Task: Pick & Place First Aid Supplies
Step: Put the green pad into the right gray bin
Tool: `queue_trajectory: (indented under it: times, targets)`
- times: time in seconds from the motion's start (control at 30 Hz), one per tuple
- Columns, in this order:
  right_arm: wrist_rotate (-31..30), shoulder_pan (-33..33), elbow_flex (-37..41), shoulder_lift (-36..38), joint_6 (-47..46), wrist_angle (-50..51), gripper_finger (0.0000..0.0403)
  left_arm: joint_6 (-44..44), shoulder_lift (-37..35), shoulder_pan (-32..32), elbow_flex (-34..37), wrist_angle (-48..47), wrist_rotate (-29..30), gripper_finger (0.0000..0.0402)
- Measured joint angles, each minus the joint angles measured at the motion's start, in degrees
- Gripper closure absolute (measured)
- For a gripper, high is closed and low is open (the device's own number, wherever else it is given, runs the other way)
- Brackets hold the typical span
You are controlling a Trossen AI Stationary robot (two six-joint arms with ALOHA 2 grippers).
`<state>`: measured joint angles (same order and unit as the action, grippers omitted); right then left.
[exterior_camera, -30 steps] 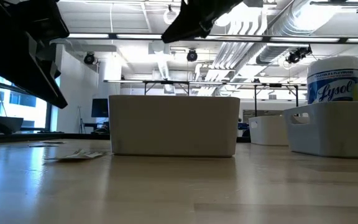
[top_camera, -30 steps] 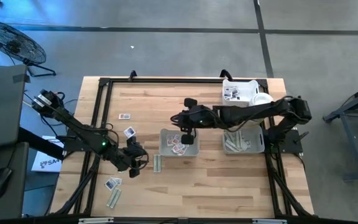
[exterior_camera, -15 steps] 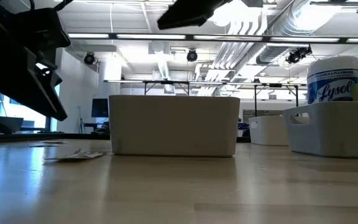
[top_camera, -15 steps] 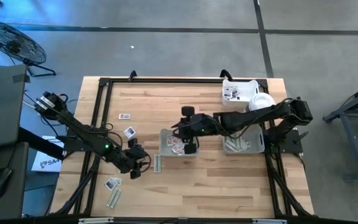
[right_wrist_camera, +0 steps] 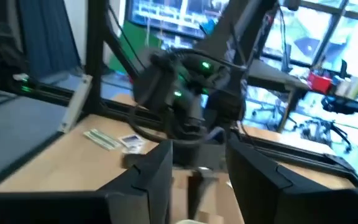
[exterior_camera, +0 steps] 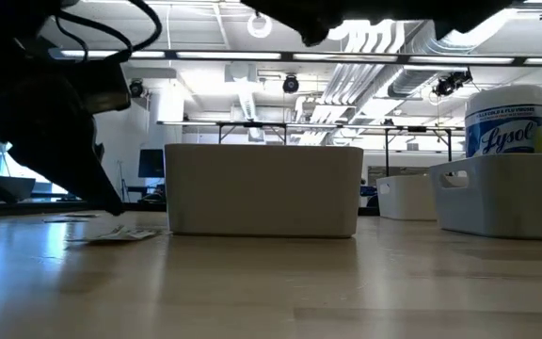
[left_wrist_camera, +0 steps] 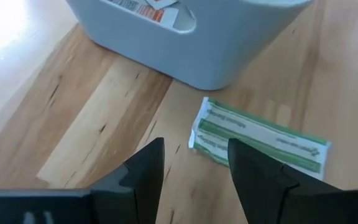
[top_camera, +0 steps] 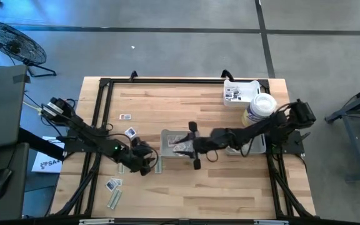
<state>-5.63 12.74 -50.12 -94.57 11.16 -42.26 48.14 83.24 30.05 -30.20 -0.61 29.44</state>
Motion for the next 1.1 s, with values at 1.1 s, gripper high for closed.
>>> queue_trajectory:
  times: [1.1]
  targets:
    - [10.32,2.64,9.85,-0.63,2.44,-17.74,0.0279,-3.96,10.08,-1.19,-0.19,7.12,-0.88,0.0291]
